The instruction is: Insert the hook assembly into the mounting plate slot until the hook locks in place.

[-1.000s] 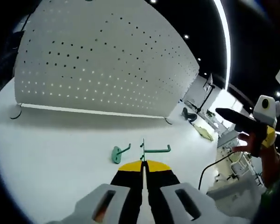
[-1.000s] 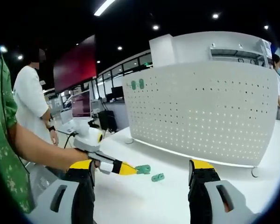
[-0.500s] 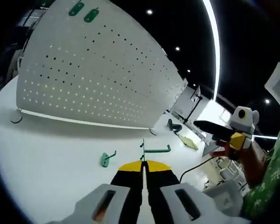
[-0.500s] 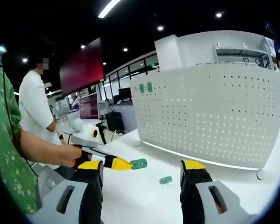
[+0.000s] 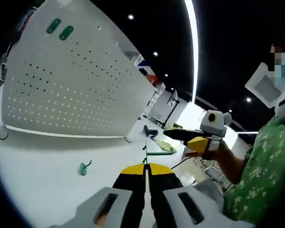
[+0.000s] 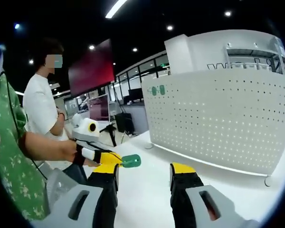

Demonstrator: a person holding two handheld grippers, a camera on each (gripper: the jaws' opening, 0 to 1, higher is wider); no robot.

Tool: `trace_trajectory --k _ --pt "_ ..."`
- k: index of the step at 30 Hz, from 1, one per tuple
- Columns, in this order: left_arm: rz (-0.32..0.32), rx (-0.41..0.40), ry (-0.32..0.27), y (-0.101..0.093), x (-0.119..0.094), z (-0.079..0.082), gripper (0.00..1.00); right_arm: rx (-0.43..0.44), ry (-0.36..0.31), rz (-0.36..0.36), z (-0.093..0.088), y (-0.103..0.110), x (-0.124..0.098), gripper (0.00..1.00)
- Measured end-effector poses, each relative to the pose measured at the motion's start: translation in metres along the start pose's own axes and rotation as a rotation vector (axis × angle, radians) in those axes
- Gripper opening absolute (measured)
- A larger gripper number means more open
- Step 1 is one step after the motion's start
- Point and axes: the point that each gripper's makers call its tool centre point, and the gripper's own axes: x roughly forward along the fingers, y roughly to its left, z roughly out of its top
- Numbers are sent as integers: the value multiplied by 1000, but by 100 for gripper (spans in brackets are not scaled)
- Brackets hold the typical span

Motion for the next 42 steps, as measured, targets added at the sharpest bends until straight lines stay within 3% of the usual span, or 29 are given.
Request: trace_trajectory --k 5,12,21,31,42 --pt "-92 30 -7 -20 -6 5 1 -6 7 35 1 9 -1 33" --pt "-156 36 -2 -36 -4 3 1 -11 22 96 0 23 -1 23" --pt "-260 37 -15 -59 -5 6 1 67 -2 197 8 40 -4 13" --pt "-324 36 -18 -71 -7 7 1 71 11 259 8 55 -6 6" --pt "-324 31 -6 -70 -7 2 1 112 33 279 6 59 -7 3"
